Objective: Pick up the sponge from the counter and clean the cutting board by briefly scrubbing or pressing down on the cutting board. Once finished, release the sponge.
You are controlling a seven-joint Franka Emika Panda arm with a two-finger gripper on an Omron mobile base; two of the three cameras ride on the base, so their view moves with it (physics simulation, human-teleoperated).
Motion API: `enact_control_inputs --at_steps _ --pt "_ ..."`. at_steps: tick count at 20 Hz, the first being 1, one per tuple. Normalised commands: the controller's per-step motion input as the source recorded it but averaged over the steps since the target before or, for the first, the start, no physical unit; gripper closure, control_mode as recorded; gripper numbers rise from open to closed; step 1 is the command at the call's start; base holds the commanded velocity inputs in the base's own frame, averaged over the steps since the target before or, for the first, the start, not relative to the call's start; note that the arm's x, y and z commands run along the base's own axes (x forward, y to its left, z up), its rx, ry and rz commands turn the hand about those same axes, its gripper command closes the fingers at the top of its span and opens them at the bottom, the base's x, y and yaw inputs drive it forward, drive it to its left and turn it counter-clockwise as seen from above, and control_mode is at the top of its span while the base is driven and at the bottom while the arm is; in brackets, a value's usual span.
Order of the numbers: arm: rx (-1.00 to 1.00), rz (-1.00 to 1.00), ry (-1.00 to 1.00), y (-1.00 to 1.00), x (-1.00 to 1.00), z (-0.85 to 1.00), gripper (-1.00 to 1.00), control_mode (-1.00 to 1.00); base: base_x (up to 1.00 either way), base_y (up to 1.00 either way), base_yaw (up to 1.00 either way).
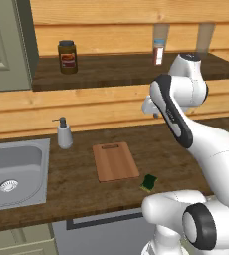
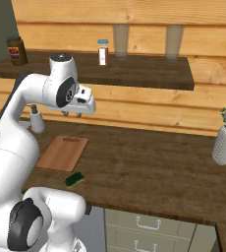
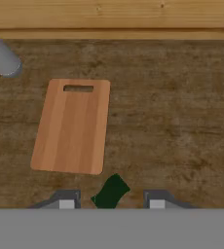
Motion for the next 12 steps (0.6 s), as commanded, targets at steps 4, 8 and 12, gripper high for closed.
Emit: enact_control_inputs --at_steps 4,8,12 --pt "0.00 0.00 -0.07 -0.05 -0.47 -0.03 -1.00 -1.00 0.00 0.00 0.00" --pt "0.00 -0.02 0.09 0.00 -0.93 -0.58 -1.00 -1.00 0.00 0.00 0.00" --pt "0.00 -0.31 0.27 0.20 -0.35 -0.96 -1.00 -1.00 0.00 0.00 0.00"
